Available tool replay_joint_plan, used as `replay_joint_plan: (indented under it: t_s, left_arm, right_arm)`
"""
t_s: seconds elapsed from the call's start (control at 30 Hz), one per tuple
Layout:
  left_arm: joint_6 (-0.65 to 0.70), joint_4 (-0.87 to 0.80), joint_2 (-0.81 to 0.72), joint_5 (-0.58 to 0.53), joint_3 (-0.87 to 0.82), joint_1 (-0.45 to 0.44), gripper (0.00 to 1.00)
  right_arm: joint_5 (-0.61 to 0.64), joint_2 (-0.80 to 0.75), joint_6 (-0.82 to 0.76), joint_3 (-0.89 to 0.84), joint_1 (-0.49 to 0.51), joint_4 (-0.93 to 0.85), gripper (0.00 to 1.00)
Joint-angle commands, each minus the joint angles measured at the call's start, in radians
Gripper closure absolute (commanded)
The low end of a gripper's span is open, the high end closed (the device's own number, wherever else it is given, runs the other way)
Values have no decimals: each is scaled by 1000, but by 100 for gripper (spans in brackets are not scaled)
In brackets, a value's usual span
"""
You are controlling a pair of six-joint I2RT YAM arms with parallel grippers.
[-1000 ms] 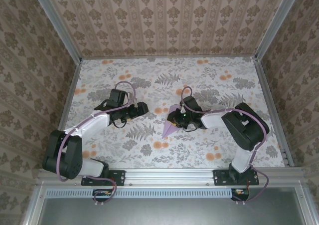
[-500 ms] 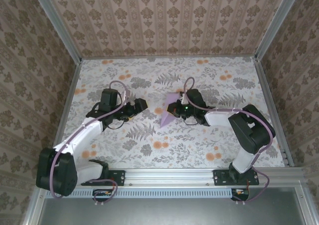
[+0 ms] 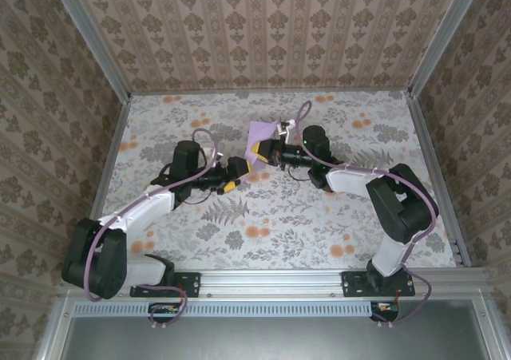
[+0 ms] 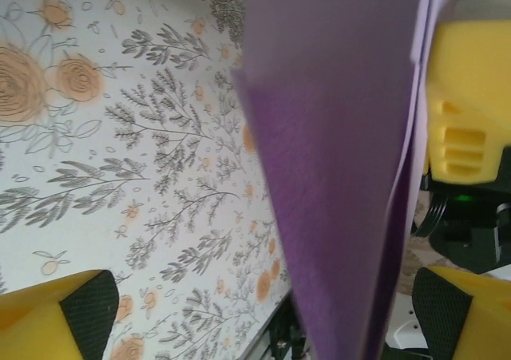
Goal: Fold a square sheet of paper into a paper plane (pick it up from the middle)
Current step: Turn over the paper at the center of the table.
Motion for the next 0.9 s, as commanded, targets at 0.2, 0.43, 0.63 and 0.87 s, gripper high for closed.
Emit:
replay_joint_plan:
  t_s: [0.2,0.43,0.63,0.87]
  left_arm:
    - [-76,174,10,22,20,0,26]
    - [-75,187,14,26,9,0,51]
    - [-69,218,18,38,-6,3,69]
    - [-40,191,20,36,-10,16,88]
  right_arm:
    - [-68,29,41,26,17,53,92]
    - [-88,50,48,36,17,49,92]
    - [-98,62,53,46,17,39,91]
    - [-105,56,39,51,11,-5,84]
